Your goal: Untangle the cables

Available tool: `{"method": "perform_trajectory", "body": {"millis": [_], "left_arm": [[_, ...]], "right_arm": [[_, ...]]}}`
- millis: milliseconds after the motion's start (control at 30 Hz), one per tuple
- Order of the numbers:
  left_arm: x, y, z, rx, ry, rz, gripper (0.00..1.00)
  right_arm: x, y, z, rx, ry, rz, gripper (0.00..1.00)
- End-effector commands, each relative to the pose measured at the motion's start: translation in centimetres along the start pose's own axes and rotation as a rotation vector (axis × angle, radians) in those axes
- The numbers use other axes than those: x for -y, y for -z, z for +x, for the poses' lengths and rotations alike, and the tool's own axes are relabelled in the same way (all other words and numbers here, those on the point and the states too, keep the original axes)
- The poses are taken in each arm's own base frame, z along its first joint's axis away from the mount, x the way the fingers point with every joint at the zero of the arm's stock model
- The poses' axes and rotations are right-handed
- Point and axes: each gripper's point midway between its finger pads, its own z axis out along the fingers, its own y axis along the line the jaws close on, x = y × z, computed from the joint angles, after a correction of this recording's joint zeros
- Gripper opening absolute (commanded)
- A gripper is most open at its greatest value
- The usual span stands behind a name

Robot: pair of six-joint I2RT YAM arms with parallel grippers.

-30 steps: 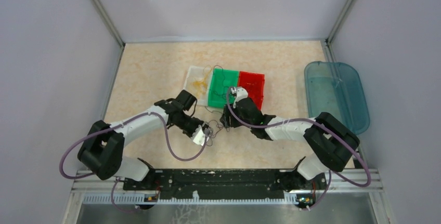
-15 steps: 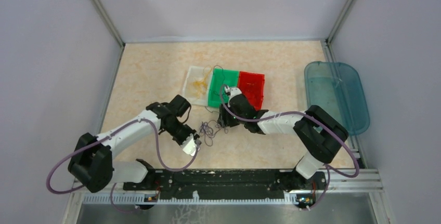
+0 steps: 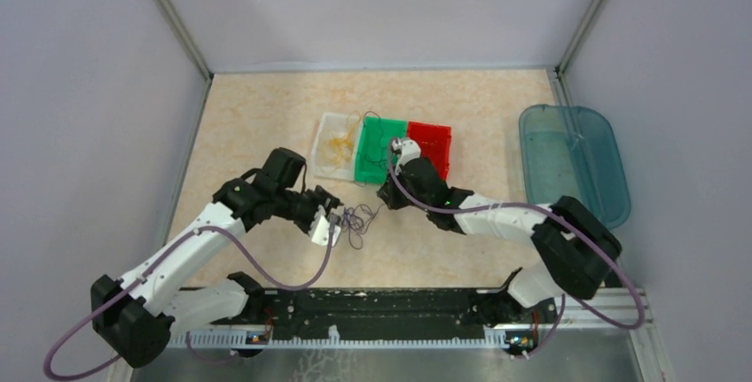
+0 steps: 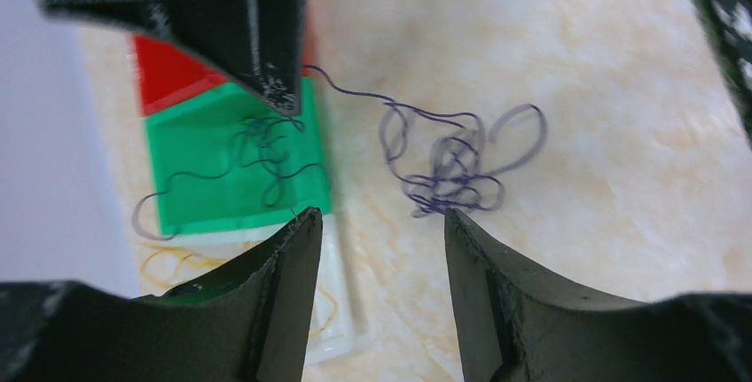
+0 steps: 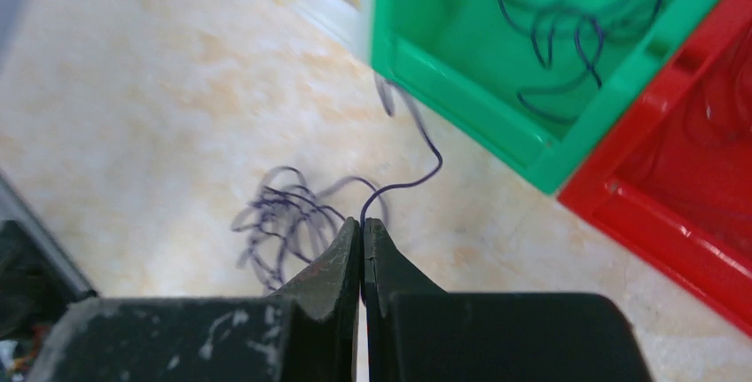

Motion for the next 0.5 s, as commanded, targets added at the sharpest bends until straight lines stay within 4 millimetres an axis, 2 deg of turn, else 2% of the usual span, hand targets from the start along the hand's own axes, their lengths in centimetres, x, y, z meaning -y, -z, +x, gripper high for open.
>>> {"method": "perform_trajectory", "body": {"millis": [0, 67, 133, 267, 367, 467], "left_arm": [[-7.7, 2.5, -4.0, 0.157, 0.147, -0.324, 0.59], [-9.7, 3.6, -5.0, 0.198, 0.151, -0.412, 0.58], [-10.9, 4.5, -5.9, 0.225, 0.123, -0.454, 0.58], [-10.7, 4.5, -6.3, 0.221, 0.022, -0.423, 0.58], [-10.7, 4.6, -6.1, 0.195, -0.027, -0.421, 0.58], [-9.9, 4.6, -6.7, 0.216, -0.025, -0.380, 0.58]], "right_arm": [[-5.8, 4.5, -8.2, 0.306, 0.048, -0.250, 0.00], [-7.6, 6.5, -9.4, 0.361, 0.077, -0.347, 0.00], [-9.0, 8.1, -10.3, 0.393, 0.119, -0.418, 0.00], [-11.7, 11.0, -11.6, 0.445, 0.181, -0.555, 0.00], [-13.1, 12.0, -11.9, 0.435, 0.205, -0.626, 0.00], [-14.1, 13.0, -12.1, 0.443, 0.204, -0.687, 0.00]]}}
